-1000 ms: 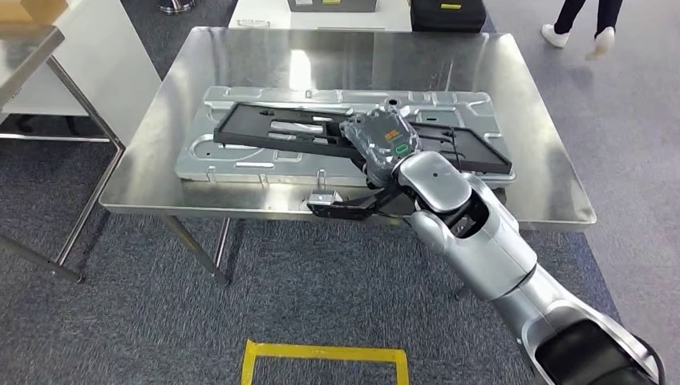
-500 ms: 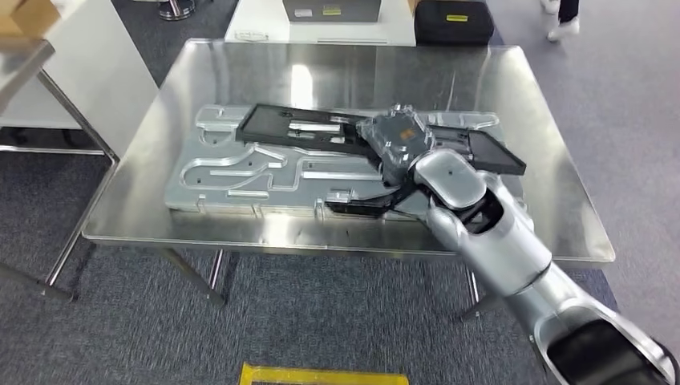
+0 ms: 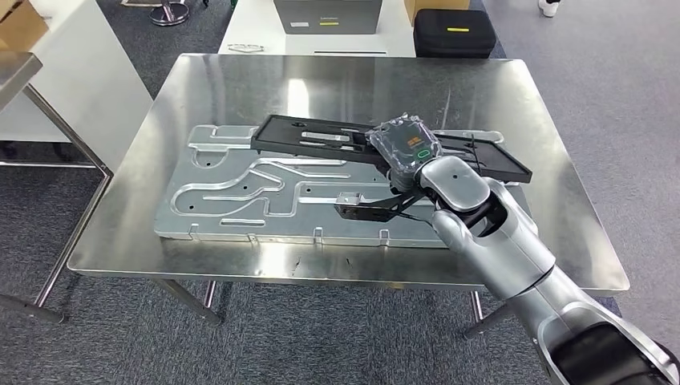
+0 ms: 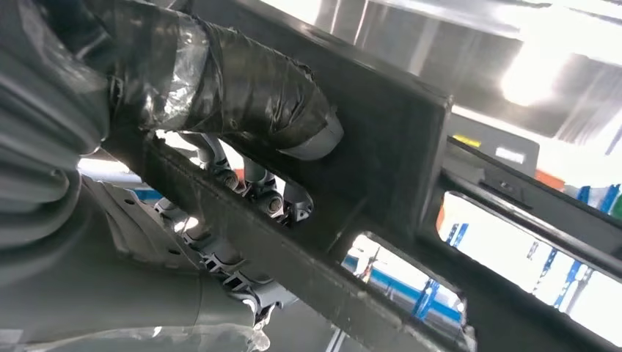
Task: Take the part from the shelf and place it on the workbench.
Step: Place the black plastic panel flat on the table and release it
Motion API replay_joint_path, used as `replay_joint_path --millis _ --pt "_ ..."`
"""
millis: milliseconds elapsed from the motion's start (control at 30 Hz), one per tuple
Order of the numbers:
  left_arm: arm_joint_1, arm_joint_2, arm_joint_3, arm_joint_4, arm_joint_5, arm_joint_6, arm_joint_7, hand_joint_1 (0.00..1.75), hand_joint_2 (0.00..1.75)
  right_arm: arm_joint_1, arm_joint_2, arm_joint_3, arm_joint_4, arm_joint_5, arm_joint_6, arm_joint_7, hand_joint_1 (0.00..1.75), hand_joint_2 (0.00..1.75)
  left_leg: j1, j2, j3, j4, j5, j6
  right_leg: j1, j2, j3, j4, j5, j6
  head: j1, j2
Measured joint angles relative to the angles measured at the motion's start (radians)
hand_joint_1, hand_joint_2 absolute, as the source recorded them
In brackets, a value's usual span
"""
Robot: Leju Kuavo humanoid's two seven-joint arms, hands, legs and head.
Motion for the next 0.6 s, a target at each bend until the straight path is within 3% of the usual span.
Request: replay_joint_path --millis 133,600 --pt "-0.002 0.000 0.000 0.000 0.000 0.000 0.000 0.00 1.75 0.003 -0.004 0.000 0.010 -0.001 -0.001 0.000 1.75 1.75 -0.004 -0.004 0.000 -0.002 -0.002 0.001 -0.001 -0.006 0.003 -0.004 0.000 -0.005 0.000 0.000" --pt "-0.004 0.000 0.000 -0.001 0.000 0.000 -0.002 0.00 1.75 0.005 -0.005 0.000 0.026 -0.001 -0.002 -0.001 1.75 1.75 -0.006 -0.004 0.000 -0.001 -0.002 0.012 -0.003 -0.008 0.008 -0.015 0.000 0.013 0.000 0.000"
